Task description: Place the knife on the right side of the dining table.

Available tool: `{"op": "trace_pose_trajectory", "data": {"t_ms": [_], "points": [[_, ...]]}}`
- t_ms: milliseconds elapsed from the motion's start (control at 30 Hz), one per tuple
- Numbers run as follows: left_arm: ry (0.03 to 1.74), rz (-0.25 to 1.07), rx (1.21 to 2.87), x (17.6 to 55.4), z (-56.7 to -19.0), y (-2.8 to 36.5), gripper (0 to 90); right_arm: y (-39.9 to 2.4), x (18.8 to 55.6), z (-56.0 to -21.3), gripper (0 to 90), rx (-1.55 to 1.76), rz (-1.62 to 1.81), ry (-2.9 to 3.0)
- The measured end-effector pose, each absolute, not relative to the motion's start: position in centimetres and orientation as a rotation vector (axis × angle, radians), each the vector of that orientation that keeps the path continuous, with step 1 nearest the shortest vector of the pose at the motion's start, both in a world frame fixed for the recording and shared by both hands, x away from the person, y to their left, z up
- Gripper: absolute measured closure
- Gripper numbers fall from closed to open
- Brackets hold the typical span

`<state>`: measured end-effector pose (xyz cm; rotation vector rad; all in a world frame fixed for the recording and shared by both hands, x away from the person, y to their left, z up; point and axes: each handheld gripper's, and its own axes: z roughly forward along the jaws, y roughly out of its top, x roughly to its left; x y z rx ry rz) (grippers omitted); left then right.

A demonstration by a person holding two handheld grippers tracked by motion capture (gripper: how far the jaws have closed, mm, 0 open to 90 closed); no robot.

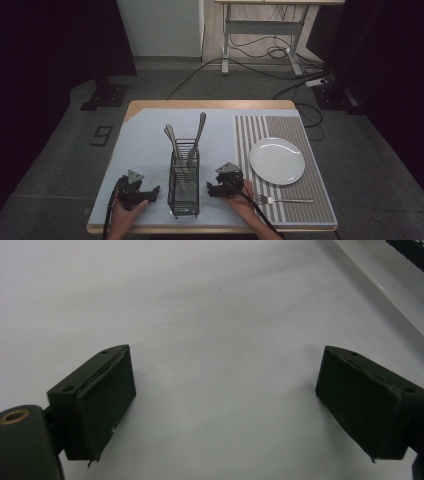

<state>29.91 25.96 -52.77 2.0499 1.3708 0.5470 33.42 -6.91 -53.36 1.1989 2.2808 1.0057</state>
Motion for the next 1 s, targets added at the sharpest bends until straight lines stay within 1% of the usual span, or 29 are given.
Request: {"op": "trace_pose_trajectory", "data": {"t_ms": [233,333,667,1000], "points": [[1.370,0.548,2.050,29.9,-52.8,26.0,8.6,-6.8,33.2,-53.3,14.3,1.177,0.995,2.272],[1.371,0.547,2.050,29.9,-52.8,26.0,8.6,-6.9,32.9,-53.1,16.3,1.154,1.002,2.259],[1.370,0.548,2.050,29.9,-52.8,26.0,8.6,-8.8,32.4,-49.8,16.5,1.183,1.271,2.184],[1.371,0.547,2.050,29.9,-52.8,26.0,8.6,-10.0,32.3,-47.0,16.8,1.171,1.394,2.141]]}}
